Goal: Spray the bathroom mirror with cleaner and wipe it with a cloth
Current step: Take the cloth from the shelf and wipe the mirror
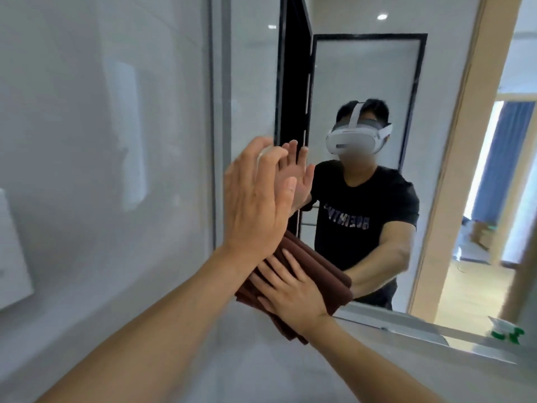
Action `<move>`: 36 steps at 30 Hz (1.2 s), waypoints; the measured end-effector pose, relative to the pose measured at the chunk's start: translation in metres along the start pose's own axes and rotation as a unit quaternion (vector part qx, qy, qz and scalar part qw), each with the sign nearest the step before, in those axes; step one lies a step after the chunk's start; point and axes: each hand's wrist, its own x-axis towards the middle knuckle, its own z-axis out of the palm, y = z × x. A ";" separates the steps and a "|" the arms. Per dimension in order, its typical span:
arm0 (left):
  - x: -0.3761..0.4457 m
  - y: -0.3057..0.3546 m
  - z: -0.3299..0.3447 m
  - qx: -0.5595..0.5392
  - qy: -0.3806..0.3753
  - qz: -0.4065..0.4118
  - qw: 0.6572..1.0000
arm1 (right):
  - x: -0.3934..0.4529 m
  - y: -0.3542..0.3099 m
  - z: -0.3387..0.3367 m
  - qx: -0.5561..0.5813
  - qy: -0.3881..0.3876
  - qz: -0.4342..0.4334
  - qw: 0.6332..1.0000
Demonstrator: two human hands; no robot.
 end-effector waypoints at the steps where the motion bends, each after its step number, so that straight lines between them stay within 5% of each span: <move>1: 0.003 -0.004 -0.005 0.011 -0.007 -0.002 1.000 | 0.010 0.000 -0.003 0.006 -0.006 -0.007 1.000; 9: 0.034 -0.018 -0.026 0.039 0.039 -0.025 0.998 | 0.128 0.100 -0.075 0.038 0.091 0.043 0.994; 15: 0.070 0.015 0.008 -0.131 0.079 -0.047 0.987 | 0.171 0.178 -0.127 0.032 0.112 0.049 0.992; 19: 0.107 0.028 0.030 -0.211 0.096 -0.151 0.961 | 0.180 0.216 -0.150 0.082 0.130 0.010 0.988; 25: 0.115 0.034 0.047 -0.290 0.147 -0.204 0.923 | 0.173 0.229 -0.167 0.207 0.148 0.010 0.967; 31: 0.115 0.037 0.070 -0.198 0.127 -0.195 0.952 | 0.163 0.223 -0.175 0.291 0.182 0.065 0.937; 36: 0.107 0.041 0.098 0.000 0.091 -0.174 0.981 | 0.149 0.229 -0.190 0.246 0.196 0.072 0.946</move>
